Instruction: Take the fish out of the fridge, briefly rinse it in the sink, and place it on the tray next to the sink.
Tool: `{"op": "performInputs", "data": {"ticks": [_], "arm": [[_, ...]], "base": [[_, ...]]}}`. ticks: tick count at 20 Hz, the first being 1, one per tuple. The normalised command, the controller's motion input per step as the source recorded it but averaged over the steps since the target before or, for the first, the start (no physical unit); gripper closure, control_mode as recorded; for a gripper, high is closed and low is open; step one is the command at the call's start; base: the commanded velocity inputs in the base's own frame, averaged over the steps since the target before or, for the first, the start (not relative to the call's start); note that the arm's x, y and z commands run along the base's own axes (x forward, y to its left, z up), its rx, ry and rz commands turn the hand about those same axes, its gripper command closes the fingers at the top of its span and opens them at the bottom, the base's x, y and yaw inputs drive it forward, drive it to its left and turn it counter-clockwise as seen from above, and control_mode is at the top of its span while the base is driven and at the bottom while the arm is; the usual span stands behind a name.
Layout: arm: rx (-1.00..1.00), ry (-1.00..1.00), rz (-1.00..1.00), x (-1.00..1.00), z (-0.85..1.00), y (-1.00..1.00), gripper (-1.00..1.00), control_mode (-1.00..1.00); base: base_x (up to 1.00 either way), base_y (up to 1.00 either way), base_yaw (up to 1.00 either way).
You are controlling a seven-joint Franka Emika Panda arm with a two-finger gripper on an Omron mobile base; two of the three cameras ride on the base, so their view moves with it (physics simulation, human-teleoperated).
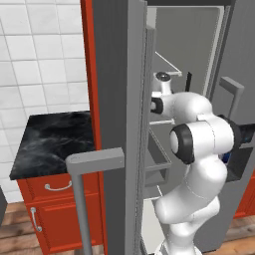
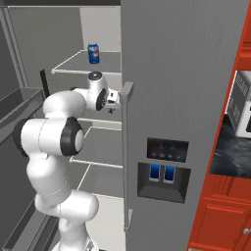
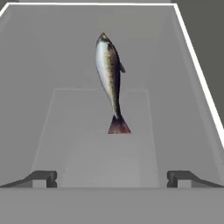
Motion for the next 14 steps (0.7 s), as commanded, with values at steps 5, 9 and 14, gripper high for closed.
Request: {"op": "performInputs", "data": {"ticks": [5, 9, 14], "arm": [[-0.01, 0.00, 0.00, 0.50, -0.22, 0.00, -1.00, -1.00], [-0.03, 0.00, 0.00, 0.53, -0.30, 0.00, -1.00, -1.00], [0.00, -0.01, 0.00, 0.50, -0.26, 0.00, -1.00, -1.00]], "base": [[0.00, 0.00, 0.00], [0.00, 0.00, 0.00], [0.00, 0.00, 0.00]]}}
